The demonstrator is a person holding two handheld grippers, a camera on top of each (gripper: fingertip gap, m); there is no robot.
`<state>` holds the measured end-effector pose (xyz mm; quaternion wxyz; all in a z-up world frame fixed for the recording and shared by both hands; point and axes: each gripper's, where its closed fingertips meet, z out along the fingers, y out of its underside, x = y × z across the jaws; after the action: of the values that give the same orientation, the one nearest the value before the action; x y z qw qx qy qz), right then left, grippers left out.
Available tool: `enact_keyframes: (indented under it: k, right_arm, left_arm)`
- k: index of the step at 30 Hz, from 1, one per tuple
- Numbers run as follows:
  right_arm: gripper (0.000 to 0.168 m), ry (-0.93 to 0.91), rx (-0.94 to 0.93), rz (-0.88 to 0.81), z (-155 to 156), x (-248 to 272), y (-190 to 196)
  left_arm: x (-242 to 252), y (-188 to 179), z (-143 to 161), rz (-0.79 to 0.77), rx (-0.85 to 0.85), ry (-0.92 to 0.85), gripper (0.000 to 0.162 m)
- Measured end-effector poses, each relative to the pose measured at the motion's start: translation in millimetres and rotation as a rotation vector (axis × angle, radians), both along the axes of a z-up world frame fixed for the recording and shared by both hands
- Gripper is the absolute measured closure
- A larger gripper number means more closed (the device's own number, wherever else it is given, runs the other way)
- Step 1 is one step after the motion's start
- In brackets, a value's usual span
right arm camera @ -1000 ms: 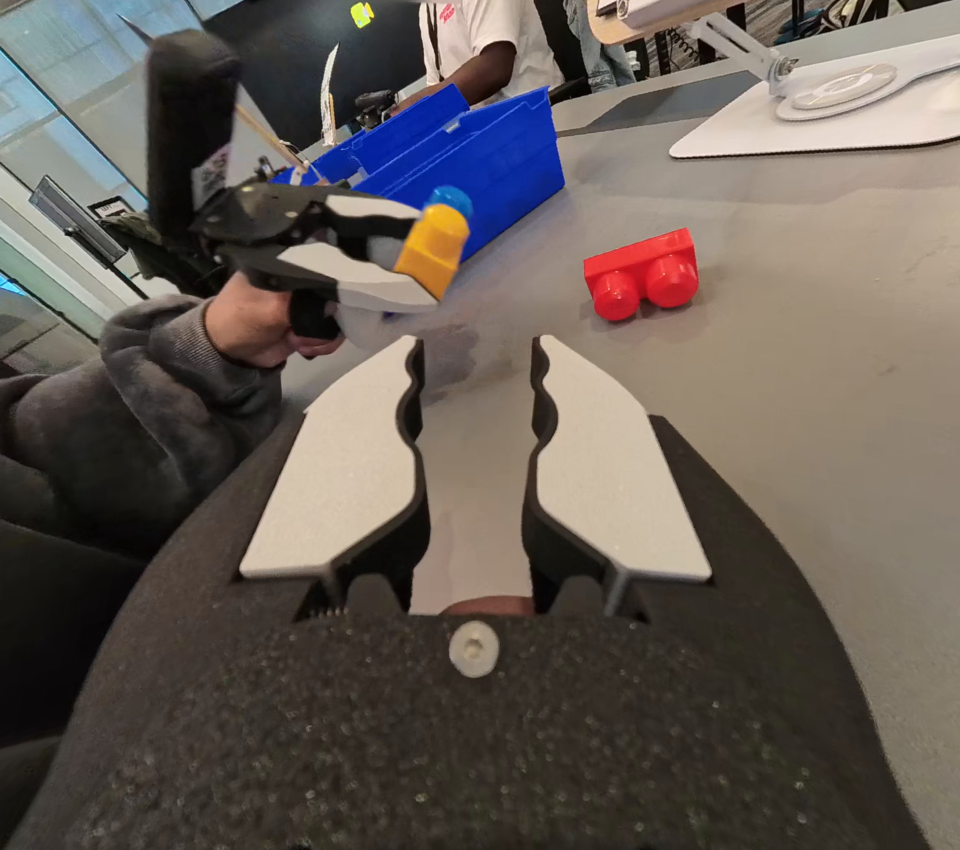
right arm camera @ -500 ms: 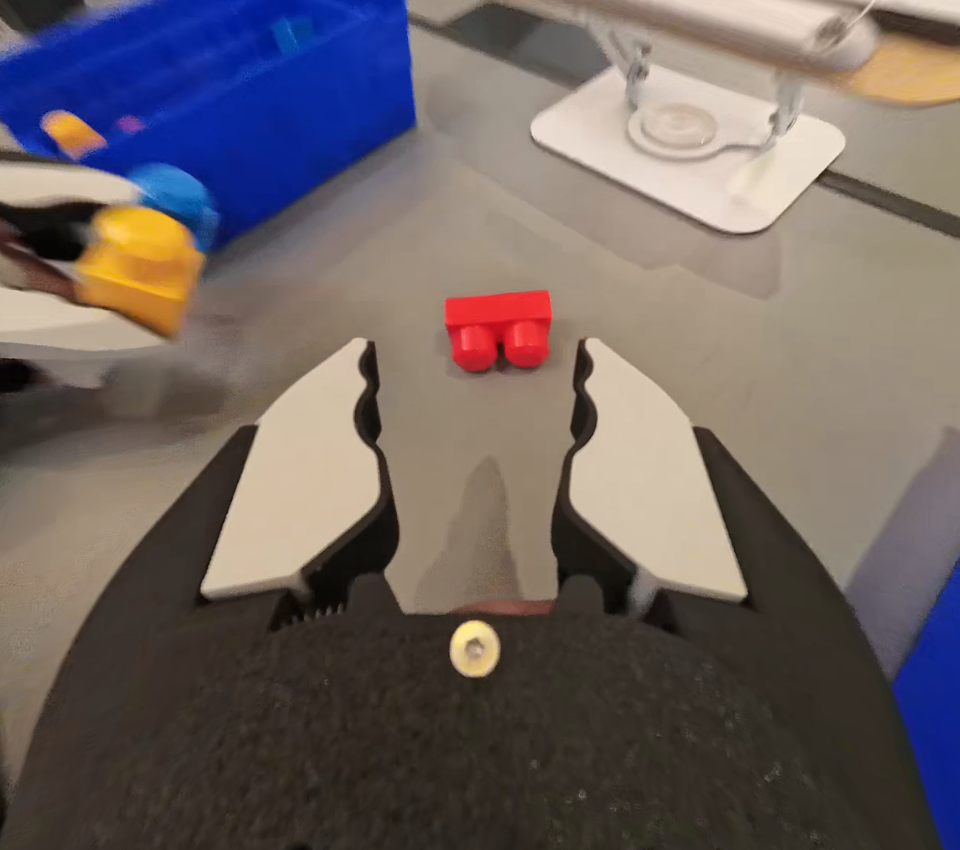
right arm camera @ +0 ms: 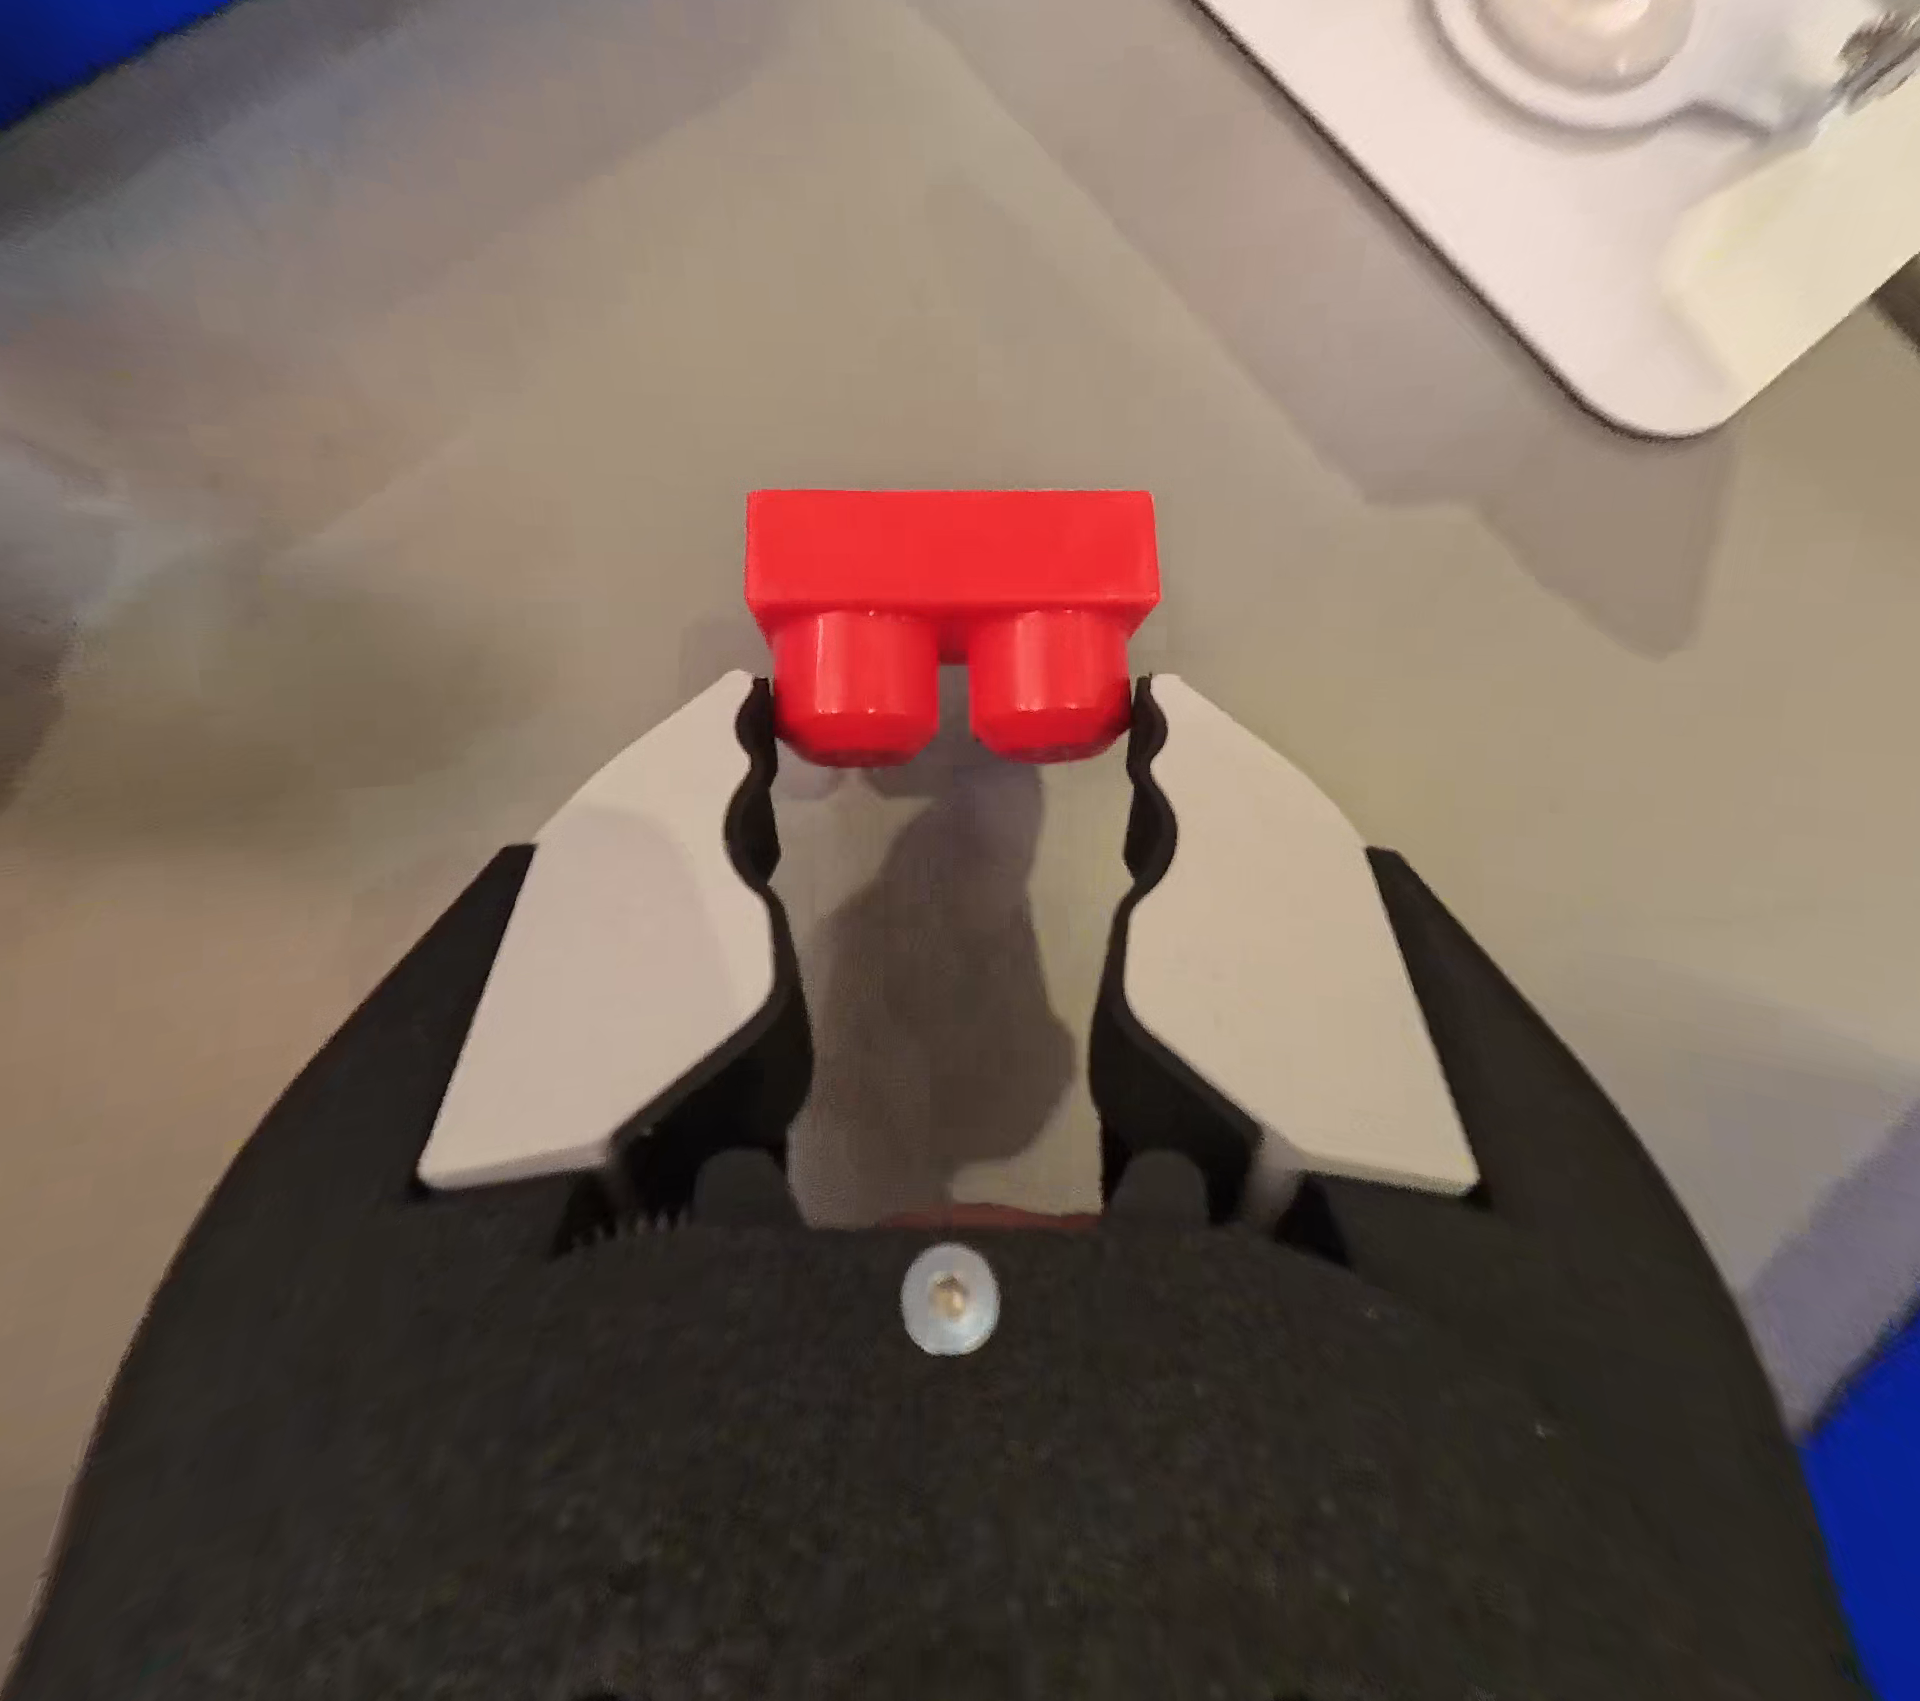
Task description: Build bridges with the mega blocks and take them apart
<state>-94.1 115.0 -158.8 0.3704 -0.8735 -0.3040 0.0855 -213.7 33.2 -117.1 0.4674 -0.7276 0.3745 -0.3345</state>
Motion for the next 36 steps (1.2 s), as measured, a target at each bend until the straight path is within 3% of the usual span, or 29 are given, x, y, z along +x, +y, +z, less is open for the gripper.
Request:
enact_keyframes:
  k: [7,12,18,24,36]
  right_arm:
    - [0.103,-0.114,0.011,0.272,100,16,-42]
    - [0.103,-0.286,-0.094,0.507,136,17,-74]
    - [0.103,-0.541,-0.357,0.679,141,26,-95]
    - [0.103,-0.689,-0.478,0.769,138,22,-97]
    - [0.103,-0.696,-0.504,0.873,125,-4,-96]
  left_arm:
    - [33,9,20,-0.156,0.040,-0.012,0.086]
    - [68,9,28,-0.355,0.083,-0.011,0.087]
    - [100,-12,41,-0.533,0.067,-0.087,0.087]
    - [108,-19,48,-0.567,0.078,-0.089,0.087]
    - [102,-22,46,-0.578,0.071,-0.096,0.087]
